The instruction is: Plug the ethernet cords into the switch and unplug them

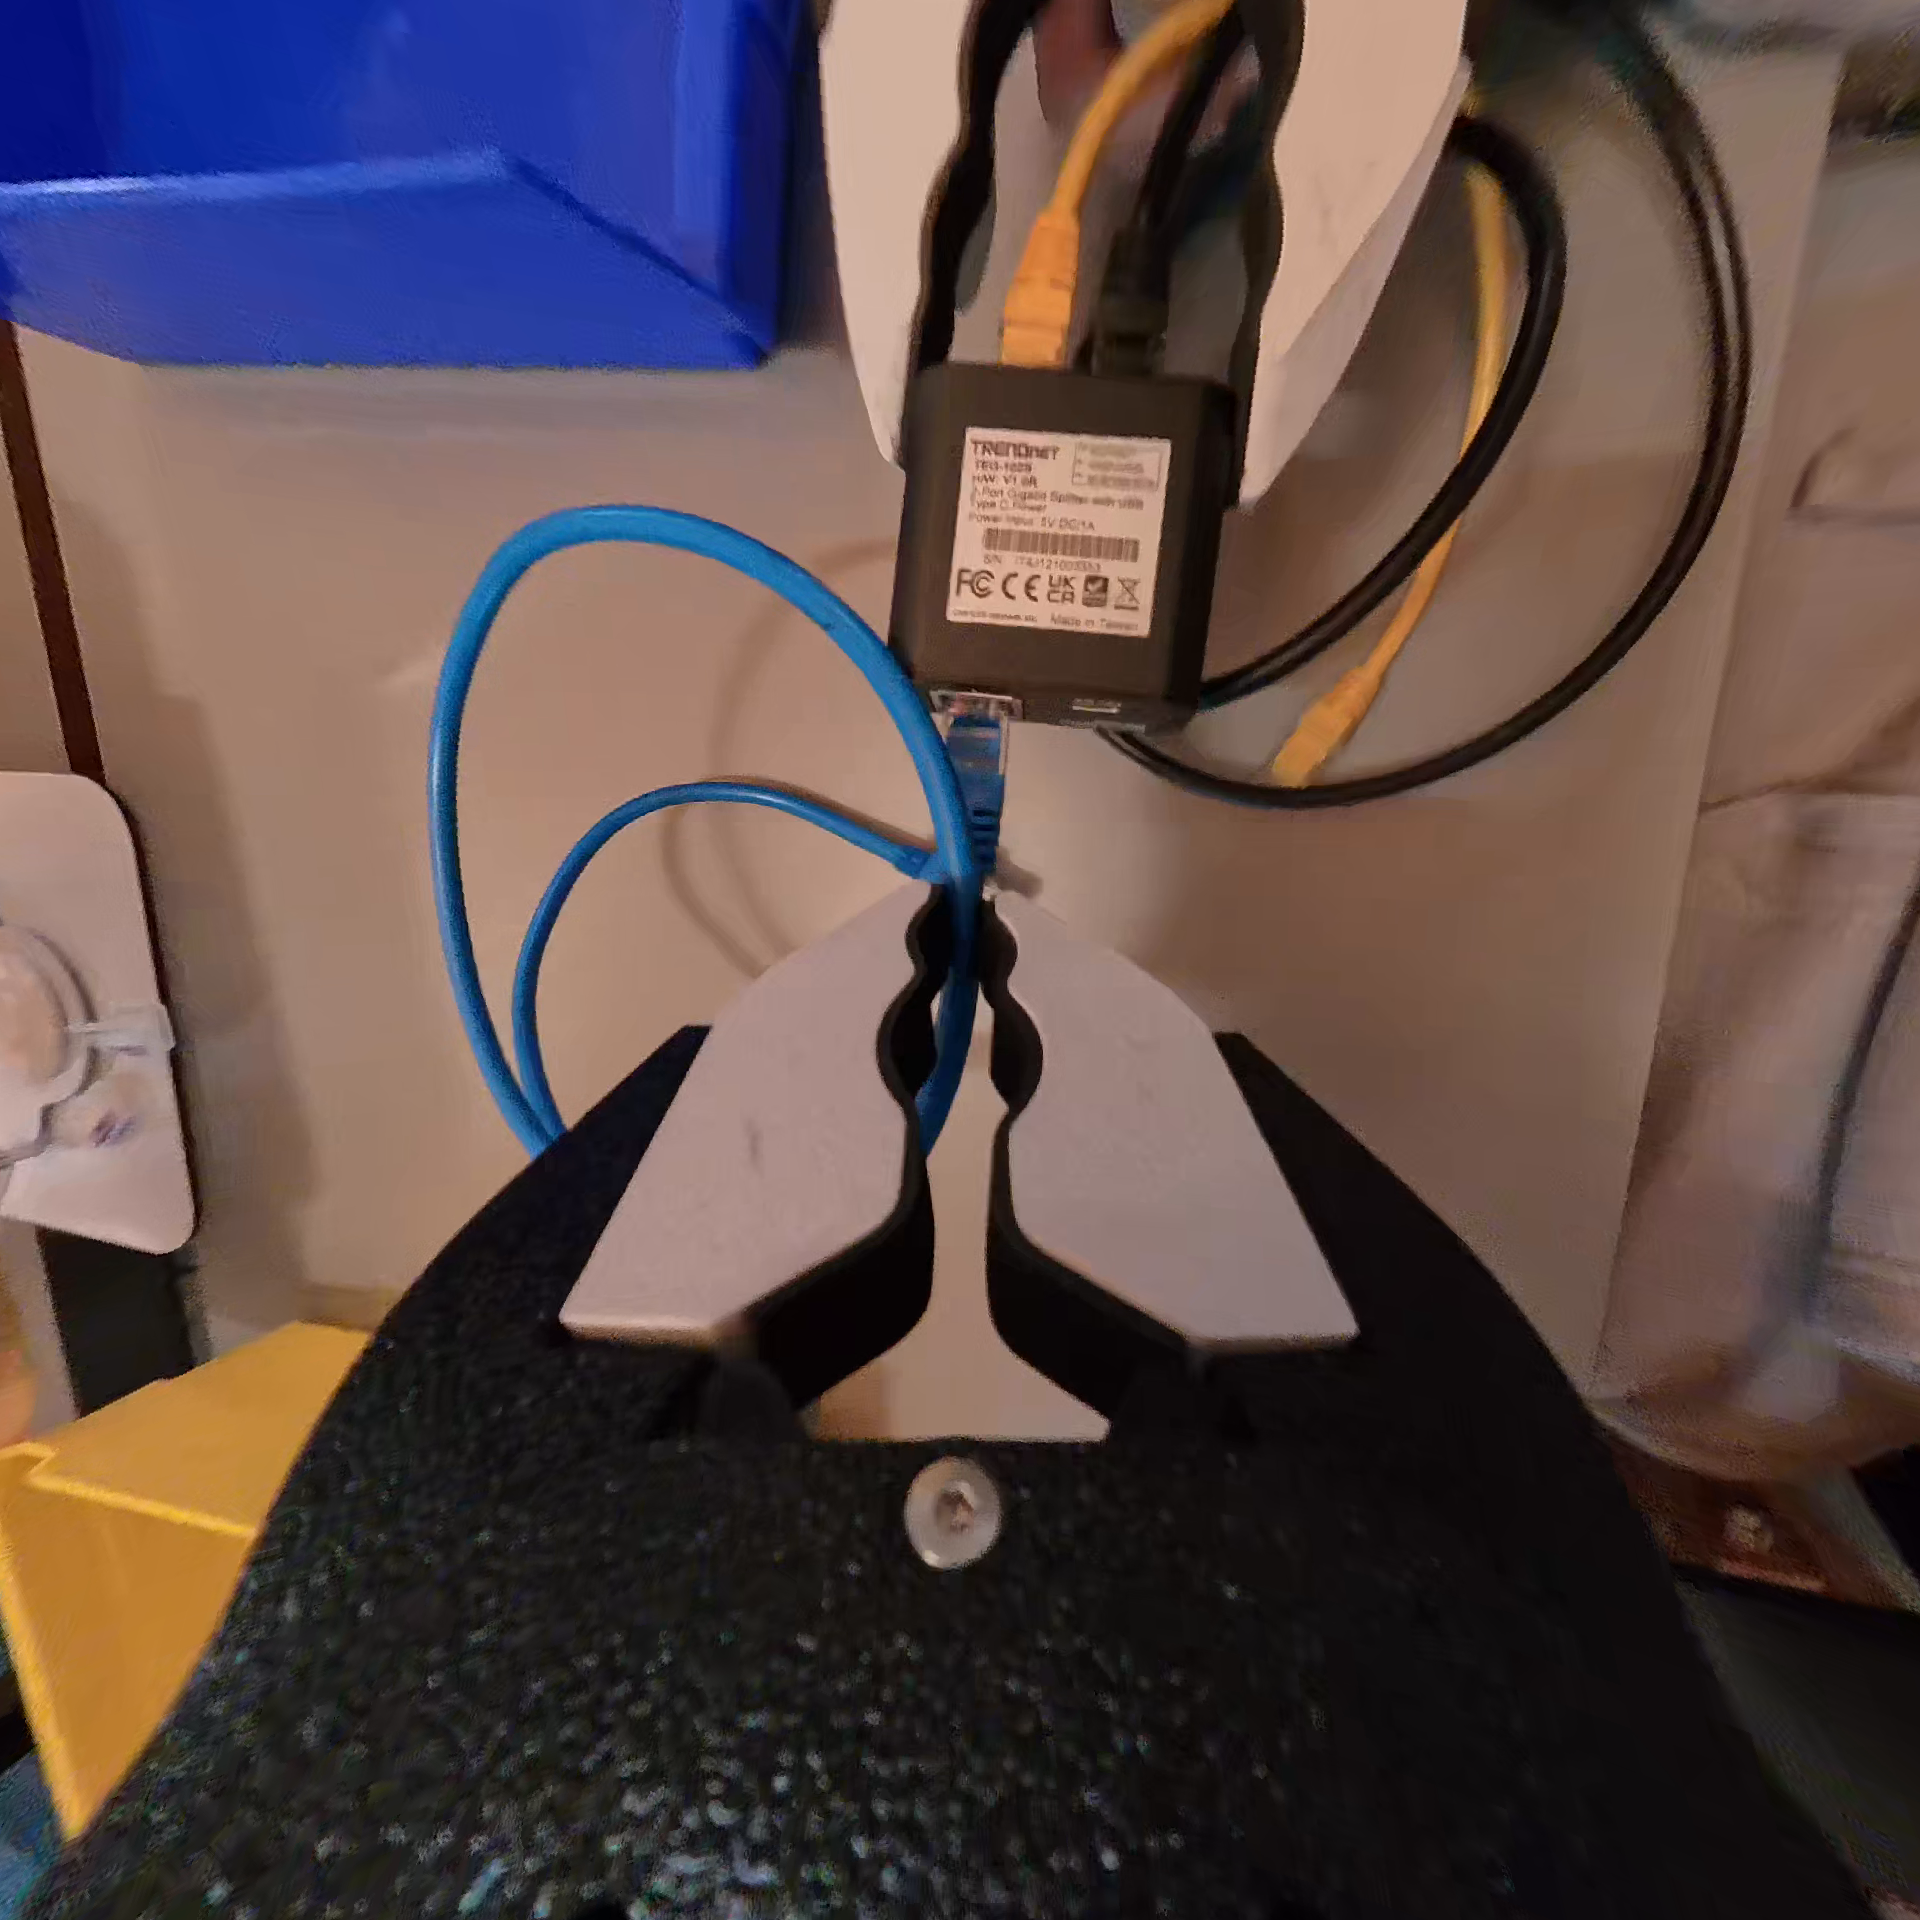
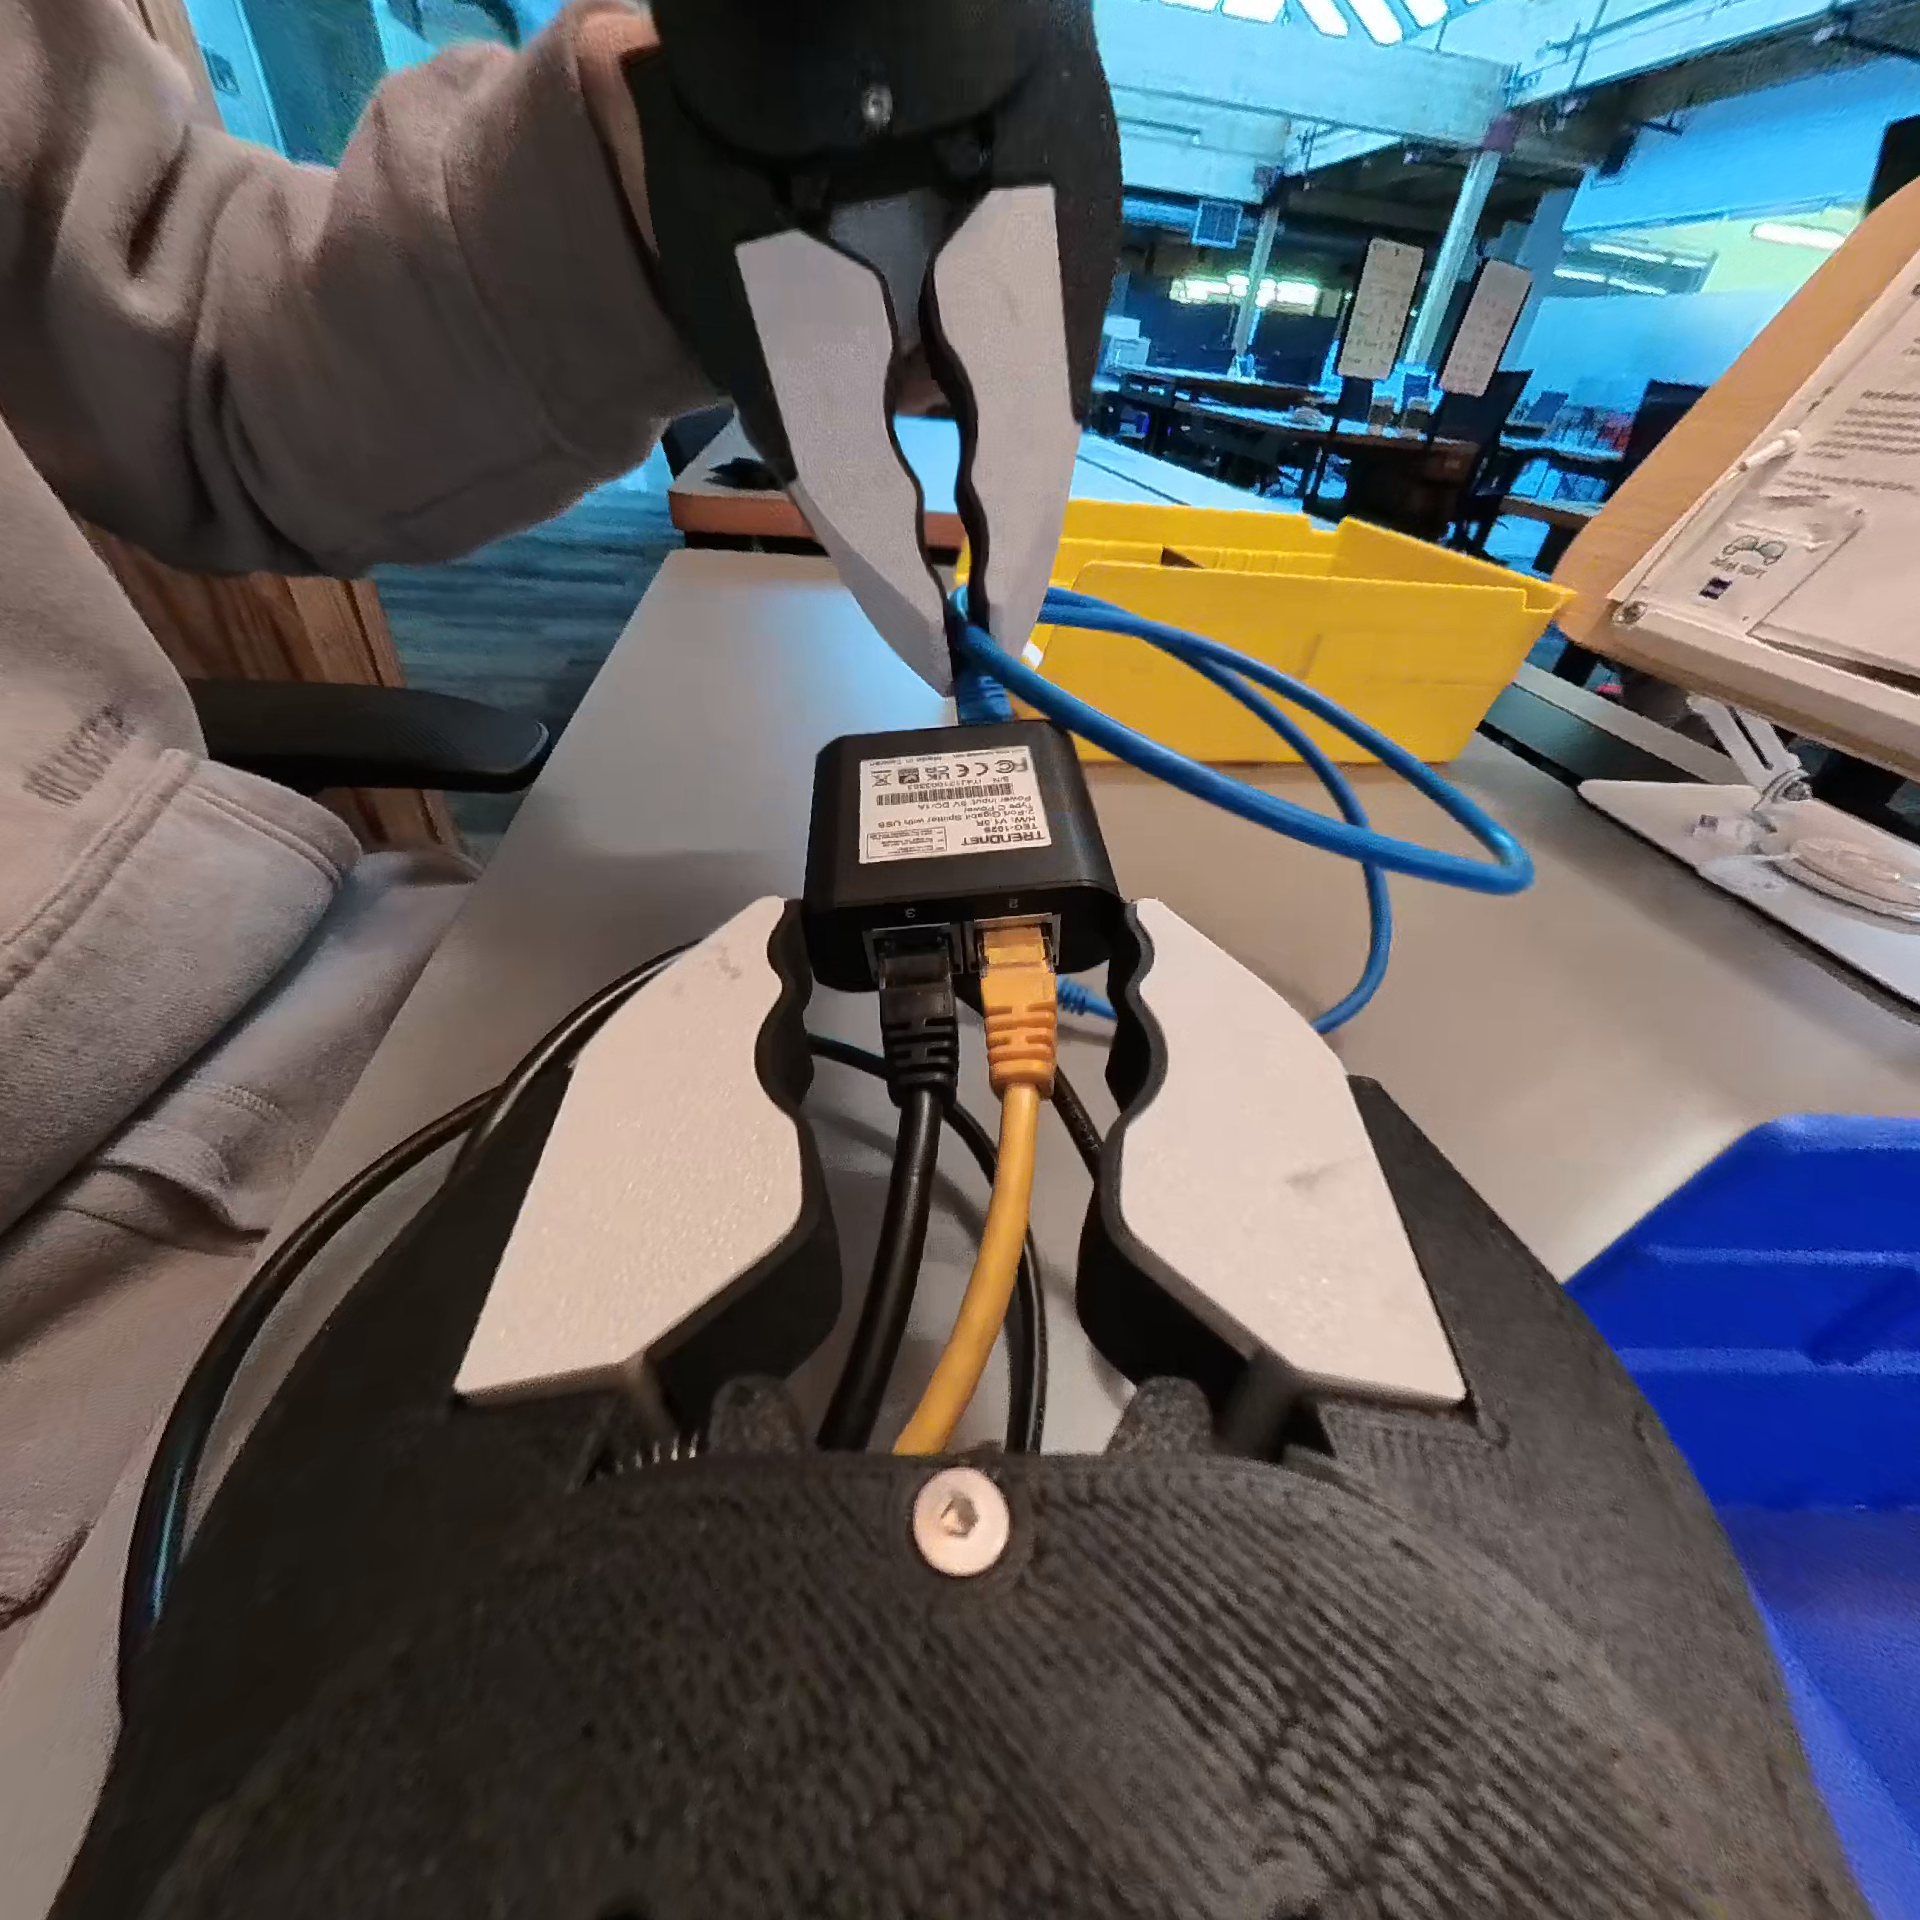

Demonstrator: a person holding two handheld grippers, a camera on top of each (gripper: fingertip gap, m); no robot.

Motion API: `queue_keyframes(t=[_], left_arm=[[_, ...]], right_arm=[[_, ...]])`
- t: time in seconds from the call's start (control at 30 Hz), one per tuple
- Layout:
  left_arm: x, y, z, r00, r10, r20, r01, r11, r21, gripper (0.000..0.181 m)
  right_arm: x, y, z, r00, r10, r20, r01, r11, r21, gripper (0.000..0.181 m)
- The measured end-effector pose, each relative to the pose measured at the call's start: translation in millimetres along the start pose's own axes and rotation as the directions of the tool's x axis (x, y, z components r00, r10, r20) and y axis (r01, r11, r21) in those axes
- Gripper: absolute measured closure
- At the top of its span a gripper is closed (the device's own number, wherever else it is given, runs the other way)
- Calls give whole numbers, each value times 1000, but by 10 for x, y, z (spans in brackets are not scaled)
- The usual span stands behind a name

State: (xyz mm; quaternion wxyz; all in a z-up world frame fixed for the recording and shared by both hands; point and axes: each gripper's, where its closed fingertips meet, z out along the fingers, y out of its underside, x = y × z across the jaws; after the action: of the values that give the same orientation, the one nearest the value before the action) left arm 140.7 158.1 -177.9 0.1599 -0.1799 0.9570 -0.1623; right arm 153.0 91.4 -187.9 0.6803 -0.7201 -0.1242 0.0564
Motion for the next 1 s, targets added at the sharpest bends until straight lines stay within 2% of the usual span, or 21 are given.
queue_keyframes(t=[0.03,0.17,0.3,0.4,0.43,0.5,0.53,0.63,0.7,0.77,0.9,1.0], left_arm=[[0,-14,-8,1000,-14,-9,14,1000,22,178],[29,-9,86,999,-35,-24,36,998,56,178],[-14,-148,29,990,-128,-54,137,963,231,178],[-11,-98,82,992,-113,-48,121,967,225,177],[-46,-127,58,992,-123,-36,128,952,280,177],[-69,-255,-85,980,-175,-91,197,878,436,176],[-105,-268,-143,974,-206,-99,228,849,476,173],[-326,-134,-318,953,-302,27,238,799,552,129],[-425,-5,-456,922,-378,85,244,736,631,112],[-436,167,-497,895,-439,81,265,668,695,110],[-261,579,-216,841,-536,-67,428,586,688,109],[-90,755,-21,819,-558,-134,495,568,658,108]], right_arm=[[2,-4,-3,1000,2,-1,-2,1000,4,125],[-3,-28,-26,1000,5,6,-5,1000,24,125],[29,-104,-96,1000,18,-9,-17,996,91,125],[24,-78,-74,1000,14,-9,-13,998,67,125],[46,-85,-79,1000,23,-20,-21,997,74,125],[59,-136,-129,999,30,-13,-29,992,121,125],[72,-142,-146,999,28,-21,-26,991,128,125],[160,-153,-218,995,-7,-96,17,994,111,125],[204,-284,-281,988,-41,-146,60,990,124,125],[229,-491,-332,975,-95,-199,121,985,123,125],[276,-1043,-414,915,-247,-320,293,951,101,125],[406,-1497,-558,857,-332,-393,394,915,87,125]])
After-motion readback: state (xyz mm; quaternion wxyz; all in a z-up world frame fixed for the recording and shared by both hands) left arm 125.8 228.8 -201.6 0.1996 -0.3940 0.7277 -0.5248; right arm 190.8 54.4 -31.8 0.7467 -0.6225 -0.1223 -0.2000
